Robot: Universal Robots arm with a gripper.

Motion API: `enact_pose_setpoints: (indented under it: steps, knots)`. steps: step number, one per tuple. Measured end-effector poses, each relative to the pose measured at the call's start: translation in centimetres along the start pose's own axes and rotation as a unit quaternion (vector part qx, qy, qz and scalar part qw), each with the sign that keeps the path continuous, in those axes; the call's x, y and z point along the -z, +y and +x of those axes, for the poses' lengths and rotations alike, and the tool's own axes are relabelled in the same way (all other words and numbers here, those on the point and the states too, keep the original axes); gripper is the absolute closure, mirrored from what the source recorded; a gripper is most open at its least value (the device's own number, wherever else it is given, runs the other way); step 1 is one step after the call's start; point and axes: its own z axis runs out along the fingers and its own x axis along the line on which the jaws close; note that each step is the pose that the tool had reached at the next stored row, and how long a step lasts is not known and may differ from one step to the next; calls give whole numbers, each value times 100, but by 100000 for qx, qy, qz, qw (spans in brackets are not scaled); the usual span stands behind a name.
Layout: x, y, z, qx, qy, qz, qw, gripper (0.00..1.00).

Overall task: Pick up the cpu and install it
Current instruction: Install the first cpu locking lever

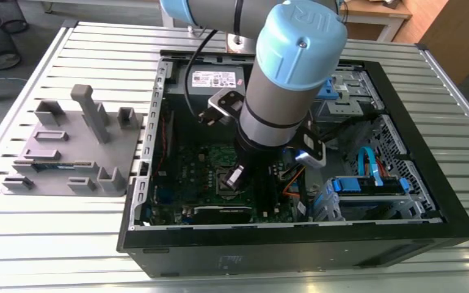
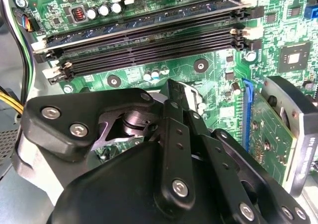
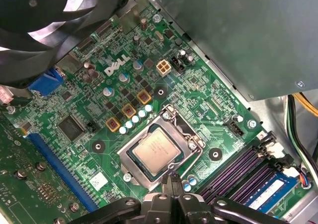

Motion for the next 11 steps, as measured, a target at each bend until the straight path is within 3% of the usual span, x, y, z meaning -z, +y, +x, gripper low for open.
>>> enact_pose_setpoints:
  steps: [11]
  knots:
    - [-49,-16,13,-5,-33,31,100000,89]
